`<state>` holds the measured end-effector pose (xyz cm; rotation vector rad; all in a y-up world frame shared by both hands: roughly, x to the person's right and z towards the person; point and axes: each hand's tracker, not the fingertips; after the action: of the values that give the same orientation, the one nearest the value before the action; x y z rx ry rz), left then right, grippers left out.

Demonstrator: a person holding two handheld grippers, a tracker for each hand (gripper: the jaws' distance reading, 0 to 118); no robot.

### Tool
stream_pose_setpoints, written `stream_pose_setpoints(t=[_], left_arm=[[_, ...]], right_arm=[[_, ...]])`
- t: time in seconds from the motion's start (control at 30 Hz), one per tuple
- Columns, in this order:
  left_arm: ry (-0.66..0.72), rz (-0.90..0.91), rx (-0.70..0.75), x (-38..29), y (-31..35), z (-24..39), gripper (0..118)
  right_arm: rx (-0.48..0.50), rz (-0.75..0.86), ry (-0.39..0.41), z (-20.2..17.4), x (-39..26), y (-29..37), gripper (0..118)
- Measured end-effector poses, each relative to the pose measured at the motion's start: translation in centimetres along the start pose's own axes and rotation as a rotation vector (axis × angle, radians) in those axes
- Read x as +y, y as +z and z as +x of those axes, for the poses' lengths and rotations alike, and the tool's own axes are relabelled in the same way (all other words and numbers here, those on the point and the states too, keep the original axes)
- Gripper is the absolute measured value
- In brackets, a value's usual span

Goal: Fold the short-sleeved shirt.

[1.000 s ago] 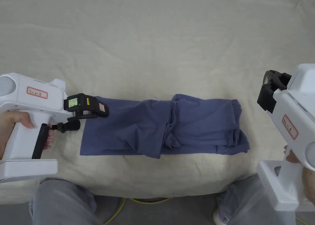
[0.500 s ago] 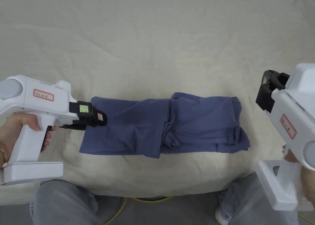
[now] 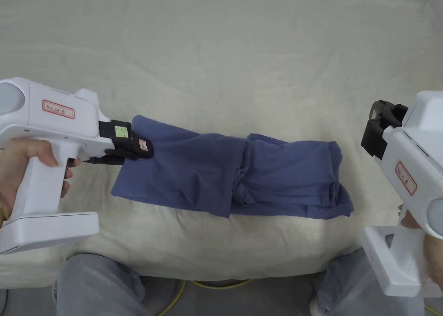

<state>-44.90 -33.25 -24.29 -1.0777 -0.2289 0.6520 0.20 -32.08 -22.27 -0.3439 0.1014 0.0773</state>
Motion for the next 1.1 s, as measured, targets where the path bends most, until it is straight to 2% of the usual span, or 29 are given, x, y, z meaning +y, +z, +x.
stream_pose_setpoints(t=[0.1, 0.33, 0.47, 0.57, 0.77, 1.1], left_arm=[[-0.008, 0.026, 0.052, 0.8, 1.4, -0.6, 7], [0.102, 0.104, 0.244, 2.0, 5.3, -5.1, 7], [0.119, 0.163, 0.367, 2.0, 7.5, -5.8, 7], [0.106, 0.188, 0.309, 1.3, 8.8, -4.4, 7], [-0.042, 0.196, 0.282, 0.4, 8.4, 1.6, 7], [-0.176, 0.143, 0.163, -0.6, 2.4, 10.1, 7]], right_arm=[[0.006, 0.008, -0.003, 0.0, 0.3, 0.1, 0], [0.014, 0.029, -0.009, 0.0, 1.0, 0.1, 0], [0.022, 0.038, -0.01, -0.1, 1.1, 0.1, 0], [0.027, 0.04, -0.017, -0.2, 1.1, 0.2, 0], [0.046, 0.051, -0.021, -0.6, 1.2, 0.5, 0], [0.032, 0.066, -0.04, 0.5, 1.0, 1.3, 0]])
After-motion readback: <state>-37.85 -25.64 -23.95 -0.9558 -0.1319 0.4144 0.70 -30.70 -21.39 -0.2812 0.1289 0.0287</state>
